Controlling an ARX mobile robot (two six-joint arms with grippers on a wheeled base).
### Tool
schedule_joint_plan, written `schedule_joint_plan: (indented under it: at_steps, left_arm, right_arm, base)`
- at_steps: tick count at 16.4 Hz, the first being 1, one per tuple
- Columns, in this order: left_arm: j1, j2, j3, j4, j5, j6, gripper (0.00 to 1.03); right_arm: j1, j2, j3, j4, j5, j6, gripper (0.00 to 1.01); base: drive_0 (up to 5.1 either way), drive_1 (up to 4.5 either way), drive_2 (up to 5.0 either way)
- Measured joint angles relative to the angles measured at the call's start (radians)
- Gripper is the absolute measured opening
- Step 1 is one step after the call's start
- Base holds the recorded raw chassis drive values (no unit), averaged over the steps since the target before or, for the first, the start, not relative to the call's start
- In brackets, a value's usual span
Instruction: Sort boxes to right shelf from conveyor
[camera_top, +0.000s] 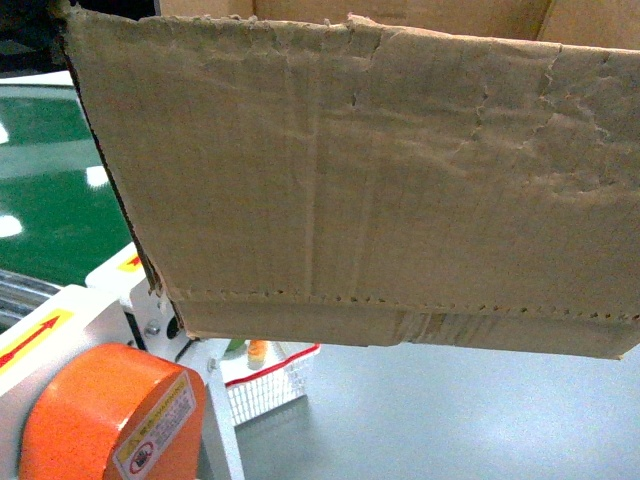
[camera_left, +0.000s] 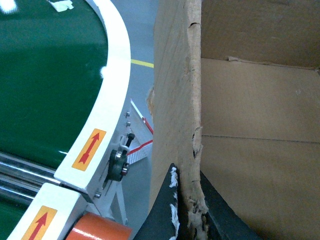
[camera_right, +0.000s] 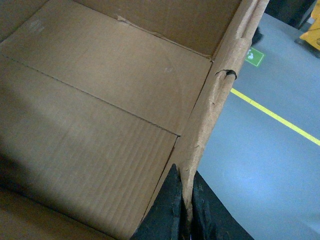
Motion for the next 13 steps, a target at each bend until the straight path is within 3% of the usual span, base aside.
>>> schedule_joint_plan:
  at_steps: [13]
  left_arm:
    - [-0.006,0.007,0.000,0.005,0.005,0.000,0.03]
  right_arm:
    - [-0.006,0.003,0.000,-0.003,0.000,0.000,0.02]
  base:
    - [-0.8,-0.80,-0.8]
